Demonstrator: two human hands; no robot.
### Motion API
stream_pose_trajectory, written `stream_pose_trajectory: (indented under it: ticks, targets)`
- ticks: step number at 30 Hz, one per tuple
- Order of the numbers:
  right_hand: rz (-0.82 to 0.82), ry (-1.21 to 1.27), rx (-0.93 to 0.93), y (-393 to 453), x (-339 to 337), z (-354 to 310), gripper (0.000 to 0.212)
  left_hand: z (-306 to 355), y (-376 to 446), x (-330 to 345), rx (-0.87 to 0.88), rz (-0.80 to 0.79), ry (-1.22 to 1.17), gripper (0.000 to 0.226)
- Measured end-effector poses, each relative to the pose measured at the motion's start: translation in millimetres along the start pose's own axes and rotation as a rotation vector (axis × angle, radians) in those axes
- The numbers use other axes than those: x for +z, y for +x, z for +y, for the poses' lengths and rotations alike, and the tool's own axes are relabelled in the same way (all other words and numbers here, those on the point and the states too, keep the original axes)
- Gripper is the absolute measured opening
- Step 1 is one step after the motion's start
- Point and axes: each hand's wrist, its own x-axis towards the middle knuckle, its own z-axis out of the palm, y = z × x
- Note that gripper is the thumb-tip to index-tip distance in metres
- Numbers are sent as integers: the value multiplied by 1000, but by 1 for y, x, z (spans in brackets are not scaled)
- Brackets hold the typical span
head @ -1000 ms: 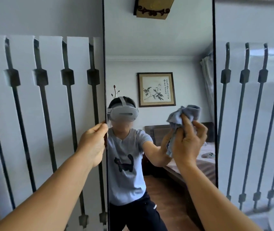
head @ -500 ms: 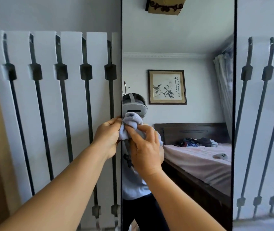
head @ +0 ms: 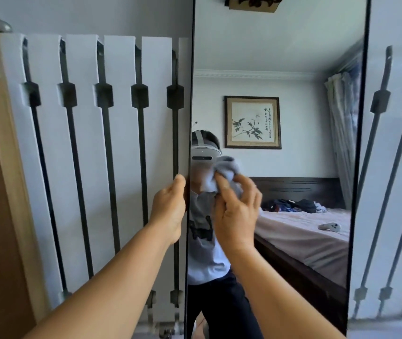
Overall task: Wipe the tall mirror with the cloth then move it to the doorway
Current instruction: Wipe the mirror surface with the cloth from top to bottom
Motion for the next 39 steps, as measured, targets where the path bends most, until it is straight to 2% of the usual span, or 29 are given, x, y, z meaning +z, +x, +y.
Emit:
stream_pose_trajectory:
  ticks: [3,9,11,14,17,24,28,32,39]
  targets:
    - [14,13,-222,-25,12,-12,28,-7,-6,0,10,56,-15,42]
    - [-97,-4,-298,-35,3,1,29,-27,-18,-4,10,147,-31,41]
    - [-71,-11,-244,-31,-6,16,31,-37,-20,-7,4,129,-25,40]
    - [4,-15,-36,-29,-25,47,33,-46,-21,-10,-4,110,4,43]
    - [66,28,199,-24,-50,75,32,-46,-23,-7,11,115,28,62]
    - [288,42,545,-12,-100,136,42,-51,-26,-2,76,81,-31,30]
    - [336,1,551,-12,-108,143,41,-52,-23,-4,35,56,-49,26]
    - [335,-112,575,-20,-97,129,32,-55,-18,-8,-25,65,-96,36]
    - [148,62,348,-61,-42,72,27,-54,-22,-5,-70,70,-173,36]
